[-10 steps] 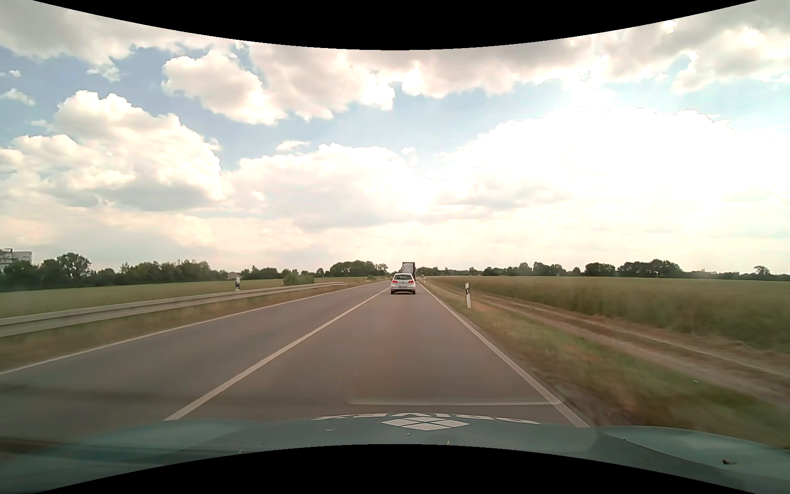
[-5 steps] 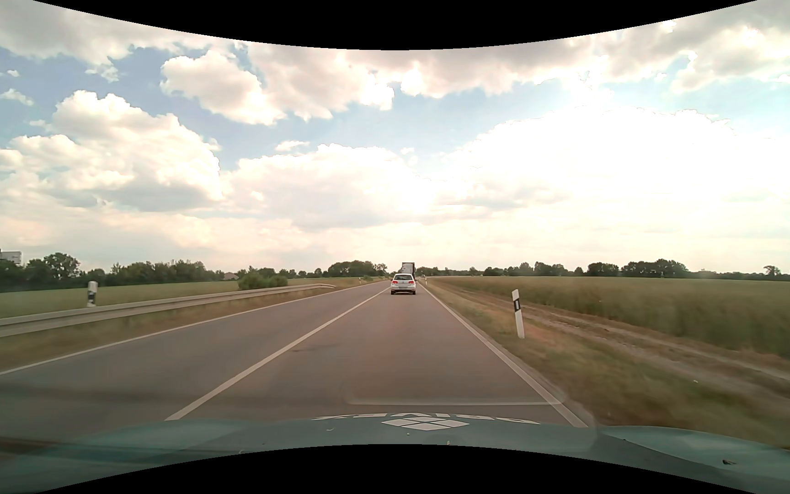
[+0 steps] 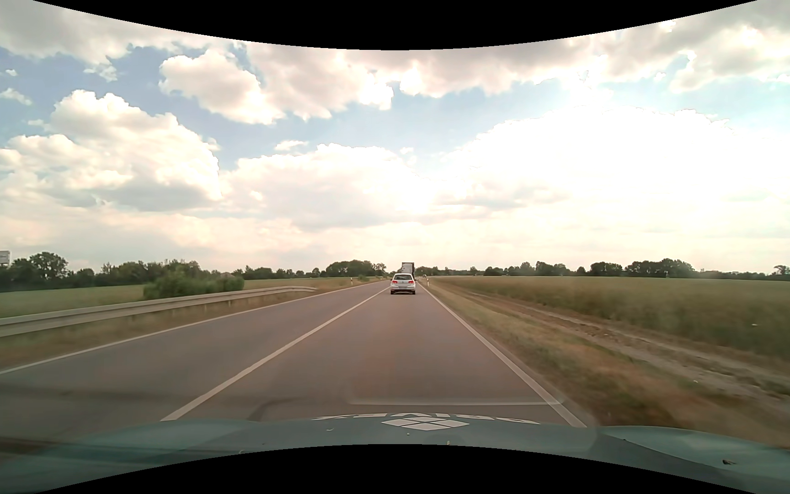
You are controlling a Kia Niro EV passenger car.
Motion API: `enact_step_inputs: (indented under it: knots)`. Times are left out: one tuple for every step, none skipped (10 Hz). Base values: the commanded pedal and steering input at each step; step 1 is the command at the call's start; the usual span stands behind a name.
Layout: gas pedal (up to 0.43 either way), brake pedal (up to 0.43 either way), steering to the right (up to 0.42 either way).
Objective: Follow the waypoints while adhering to traffic rules and regulations
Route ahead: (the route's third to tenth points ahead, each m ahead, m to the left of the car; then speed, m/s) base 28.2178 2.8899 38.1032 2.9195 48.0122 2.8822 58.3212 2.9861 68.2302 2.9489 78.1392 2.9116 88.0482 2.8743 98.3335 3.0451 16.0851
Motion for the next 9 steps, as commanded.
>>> enact_step_inputs:
  knots:
    - [0.209, 0.000, -0.001]
    - [0.209, 0.000, -0.001]
    - [0.209, 0.000, -0.001]
    - [0.209, 0.000, -0.001]
    - [0.197, 0.000, -0.001]
    - [0.197, 0.000, -0.001]
    - [0.197, 0.000, -0.001]
    - [0.197, 0.000, -0.001]
    - [0.197, 0.000, -0.002]
